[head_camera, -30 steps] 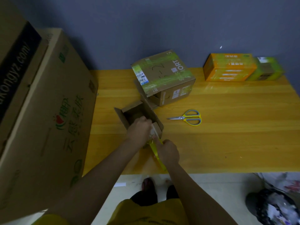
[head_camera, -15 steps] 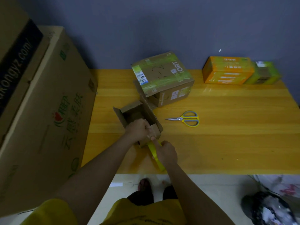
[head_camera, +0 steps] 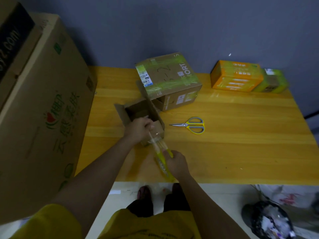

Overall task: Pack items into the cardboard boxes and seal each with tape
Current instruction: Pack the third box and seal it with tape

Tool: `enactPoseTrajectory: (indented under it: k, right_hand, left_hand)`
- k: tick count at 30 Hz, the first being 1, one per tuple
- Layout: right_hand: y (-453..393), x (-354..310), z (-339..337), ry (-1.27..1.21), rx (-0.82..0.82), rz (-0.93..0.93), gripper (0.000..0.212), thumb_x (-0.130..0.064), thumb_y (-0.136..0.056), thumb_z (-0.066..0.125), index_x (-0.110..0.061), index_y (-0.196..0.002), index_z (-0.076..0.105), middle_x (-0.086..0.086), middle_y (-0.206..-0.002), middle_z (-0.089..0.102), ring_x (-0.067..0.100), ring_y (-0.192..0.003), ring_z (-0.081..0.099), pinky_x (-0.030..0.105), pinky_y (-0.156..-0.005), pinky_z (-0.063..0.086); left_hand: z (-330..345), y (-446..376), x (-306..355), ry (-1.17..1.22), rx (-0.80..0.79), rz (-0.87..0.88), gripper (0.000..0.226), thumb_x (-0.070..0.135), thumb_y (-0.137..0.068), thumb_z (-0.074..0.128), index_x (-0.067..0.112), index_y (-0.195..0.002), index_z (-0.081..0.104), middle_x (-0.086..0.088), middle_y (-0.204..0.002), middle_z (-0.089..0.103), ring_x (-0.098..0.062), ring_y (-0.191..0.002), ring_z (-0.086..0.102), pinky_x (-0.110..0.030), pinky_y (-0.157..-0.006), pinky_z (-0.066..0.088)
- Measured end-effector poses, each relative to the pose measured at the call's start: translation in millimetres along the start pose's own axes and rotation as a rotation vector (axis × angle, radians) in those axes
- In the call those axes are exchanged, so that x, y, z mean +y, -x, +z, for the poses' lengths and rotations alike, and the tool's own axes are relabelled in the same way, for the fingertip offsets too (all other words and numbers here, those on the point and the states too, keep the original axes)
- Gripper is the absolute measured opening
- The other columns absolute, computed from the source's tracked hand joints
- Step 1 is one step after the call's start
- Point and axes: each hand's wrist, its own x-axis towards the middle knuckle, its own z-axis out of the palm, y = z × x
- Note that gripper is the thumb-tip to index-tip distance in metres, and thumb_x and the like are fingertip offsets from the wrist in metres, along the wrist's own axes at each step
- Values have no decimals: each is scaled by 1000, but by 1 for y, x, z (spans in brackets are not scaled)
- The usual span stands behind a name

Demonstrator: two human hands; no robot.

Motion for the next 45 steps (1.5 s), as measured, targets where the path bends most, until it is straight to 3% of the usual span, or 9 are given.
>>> enactPoseTrajectory:
  k: [4, 7, 11, 18, 24, 29, 36, 40, 45]
  right_hand:
    - [0, 0, -2, 14, -41, 3, 55, -63, -91, 46, -13, -72, 61, 11, -74, 63, 31, -79, 61, 37, -70, 44]
    - [-5, 1, -10, 26, -79, 35, 57, -62, -94, 38, -13, -85, 65, 14, -92, 68, 31, -93, 61, 36, -78, 42]
    - [-36, 15, -44, -34, 228, 13, 36, -30, -102, 40, -3, -98, 65, 23, -103, 66, 36, -102, 61, 38, -83, 42]
    - [-136, 28, -85, 748, 47, -126, 56, -10, -91, 47, -8, -146, 33, 13, -150, 30, 31, -139, 29, 44, -103, 39]
    - [-168, 17, -93, 1192, -78, -266, 50, -19, -98, 43, -4, -144, 29, 19, -144, 33, 35, -135, 31, 40, -108, 32]
    - [-167, 28, -102, 1194, -135, -355, 41, -30, -105, 33, -4, -136, 38, 18, -138, 39, 33, -127, 41, 39, -99, 39]
    - [-143, 31, -119, 658, -294, -311, 31, -31, -95, 56, -4, -110, 52, 17, -106, 57, 32, -93, 59, 31, -69, 43]
    - [-115, 11, -138, 445, -486, -243, 33, -29, -86, 72, -12, -106, 52, 0, -92, 54, 19, -83, 55, 25, -58, 37]
    - [-96, -25, -156, 613, -721, -171, 43, -43, -82, 73, -20, -109, 48, -2, -102, 50, 14, -90, 52, 27, -69, 42]
  left_hand:
    - [-2, -5, 1, -5, -42, 0, 23, 22, -101, 47, 10, -108, 65, -10, -105, 66, -26, -94, 59, -38, -78, 47]
    - [3, -5, 4, -83, -5, -26, 26, 23, -104, 37, 15, -112, 61, -8, -105, 65, -26, -90, 59, -39, -74, 49]
    - [12, 3, 7, -143, 127, -20, 26, 22, -103, 39, 11, -110, 61, -10, -109, 59, -29, -102, 54, -37, -74, 42]
    - [35, 8, 12, -359, 366, -61, 25, 19, -91, 55, 6, -108, 67, -21, -106, 55, -41, -99, 52, -44, -81, 40]
    - [43, 17, 15, -517, 300, -101, 60, 31, -79, 42, 2, -131, 51, -22, -110, 54, -41, -99, 54, -52, -93, 40]
    - [45, 26, 20, -422, 156, -150, 101, 49, -84, 62, 14, -153, -3, -11, -145, 25, -30, -138, 21, -49, -117, 6]
    - [54, 36, 21, -462, 329, -136, 93, 53, -58, 83, 4, -130, 51, -21, -132, 47, -40, -127, 42, -57, -112, 19]
    - [56, 40, 18, -444, 265, -103, 98, 63, -66, 72, 9, -141, 42, -16, -137, 43, -35, -132, 37, -53, -114, 10]
    - [54, 48, 19, -442, 175, -122, 114, 73, -67, 63, 14, -153, 16, -11, -154, 22, -28, -144, 17, -52, -115, -7]
